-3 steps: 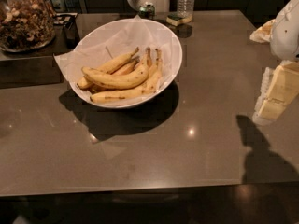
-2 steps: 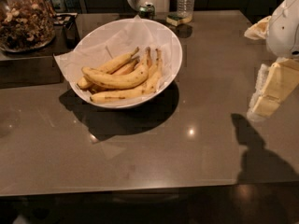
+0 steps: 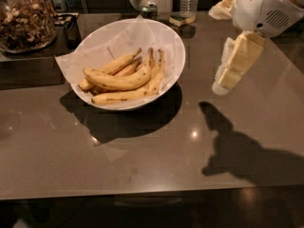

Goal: Pick banana from white bowl

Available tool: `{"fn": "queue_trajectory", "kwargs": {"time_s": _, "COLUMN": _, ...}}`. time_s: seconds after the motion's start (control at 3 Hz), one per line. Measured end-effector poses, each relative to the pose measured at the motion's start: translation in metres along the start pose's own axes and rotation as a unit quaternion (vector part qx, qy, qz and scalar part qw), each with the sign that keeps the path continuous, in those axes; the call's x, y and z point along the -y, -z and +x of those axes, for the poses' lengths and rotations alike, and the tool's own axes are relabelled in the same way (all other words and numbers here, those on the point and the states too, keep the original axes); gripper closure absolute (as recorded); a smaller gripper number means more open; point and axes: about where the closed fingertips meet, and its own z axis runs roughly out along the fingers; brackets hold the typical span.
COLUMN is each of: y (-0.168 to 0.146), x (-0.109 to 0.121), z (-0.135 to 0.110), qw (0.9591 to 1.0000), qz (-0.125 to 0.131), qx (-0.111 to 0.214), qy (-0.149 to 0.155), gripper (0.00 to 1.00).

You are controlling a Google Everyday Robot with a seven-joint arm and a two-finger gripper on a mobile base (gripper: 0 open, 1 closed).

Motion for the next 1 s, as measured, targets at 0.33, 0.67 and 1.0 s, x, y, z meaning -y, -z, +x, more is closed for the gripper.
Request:
{"fn": "queue_trajectory", "kwargs": {"time_s": 0.33, "y": -0.012, "x": 0.009, "z": -0.032, "qw": 0.9989, "qz": -0.018, "qx": 0.018, "qy": 0.040, "gripper": 0.00}}
{"fn": "queue_trajectory", "kwargs": {"time_s": 0.67, "y": -0.012, "x": 0.009, "z": -0.034, "qw": 0.9989, "qz": -0.016, "qx": 0.019, "qy": 0.040, "gripper": 0.00}}
{"fn": "queue_trajectory", "kwargs": {"time_s": 1.0, "y": -0.036, "x": 0.013, "z": -0.048, "qw": 0.9967, "qz": -0.026, "qx": 0.074, "qy": 0.020, "gripper": 0.00}}
